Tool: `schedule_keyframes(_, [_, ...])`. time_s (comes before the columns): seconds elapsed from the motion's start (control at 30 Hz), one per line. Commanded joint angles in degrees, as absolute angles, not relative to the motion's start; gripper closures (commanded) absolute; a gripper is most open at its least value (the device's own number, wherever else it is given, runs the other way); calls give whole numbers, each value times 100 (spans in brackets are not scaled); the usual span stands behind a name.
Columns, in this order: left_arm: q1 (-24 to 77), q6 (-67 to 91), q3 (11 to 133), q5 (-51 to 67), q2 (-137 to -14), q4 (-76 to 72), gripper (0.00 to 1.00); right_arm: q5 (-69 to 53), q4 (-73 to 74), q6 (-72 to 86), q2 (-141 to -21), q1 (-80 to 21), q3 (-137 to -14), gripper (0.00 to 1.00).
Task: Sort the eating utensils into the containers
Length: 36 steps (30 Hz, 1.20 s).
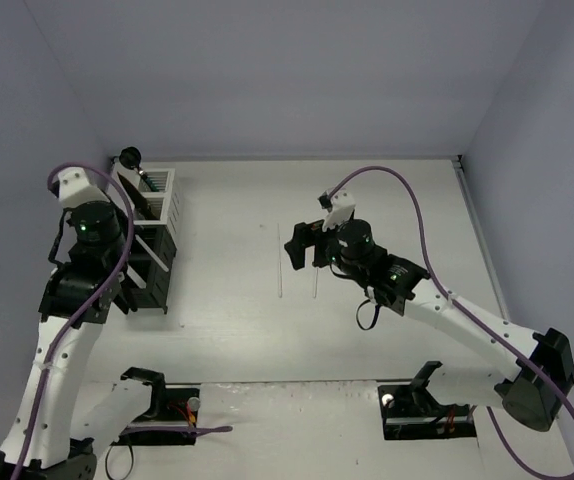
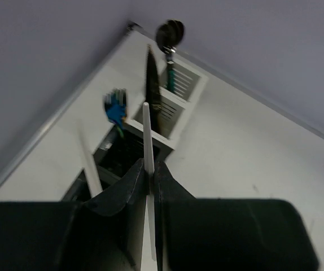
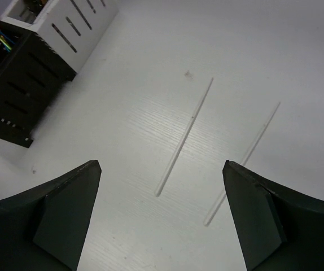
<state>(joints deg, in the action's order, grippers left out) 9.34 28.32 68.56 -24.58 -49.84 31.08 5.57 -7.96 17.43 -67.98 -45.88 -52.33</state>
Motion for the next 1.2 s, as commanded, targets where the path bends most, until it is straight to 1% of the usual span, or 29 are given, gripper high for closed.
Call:
schedule_keyframes(0.0, [169, 2162, 6646, -2533, -5036, 2626, 100, 744, -946, 1905, -7002, -4474, -5138, 13])
schedule_keyframes(0.13, [-343, 2027, 6307, -2432, -5039, 2143, 100, 685, -929, 1919, -7122, -4374, -5045, 13])
schedule_keyframes(0.3, [-404, 1815, 5943, -2622, -5129, 1688, 100, 628, -923, 1982, -7225, -4209, -4904, 13])
schedule_keyframes(0.43, [-404, 2013, 5576, -2452, -5095, 1599, 98, 739, -913, 2191, -7354, -3978, -4833, 13])
schedule_keyframes(0.5, [-404, 2148, 5367, -2438, -5057, 1630, 91, 868, -900, 2373, -7460, -3890, -4831, 14])
schedule_keyframes(0.63, [-404, 2447, 5327, -2307, -5055, 1878, 82, 1079, -785, 2582, -7830, -3841, -4964, 17])
schedule_keyframes(0.67, [-404, 2484, 5334, -2254, -5062, 1946, 78, 1146, -726, 2657, -8083, -3841, -5039, 18])
schedule_keyframes(0.87, [-404, 2522, 5719, -1988, -4936, 2489, 61, 1261, -510, 2969, -8847, -3832, -5343, 24])
schedule_keyframes(0.9, [-402, 2529, 5832, -1877, -4903, 2599, 58, 1274, -493, 3005, -8967, -3832, -5367, 25])
schedule_keyframes(1.0, [-396, 2579, 6318, -1341, -4820, 3077, 40, 1293, -428, 3119, -9360, -3832, -5546, 28])
schedule_keyframes(1.1, [-387, 2651, 6629, -445, -4824, 3474, 32, 1325, -330, 3187, -9724, -3832, -5688, 32])
schedule_keyframes(1.17, [-387, 2744, 6815, -30, -4866, 3653, 29, 1417, -260, 3272, -9901, -3832, -5760, 37])
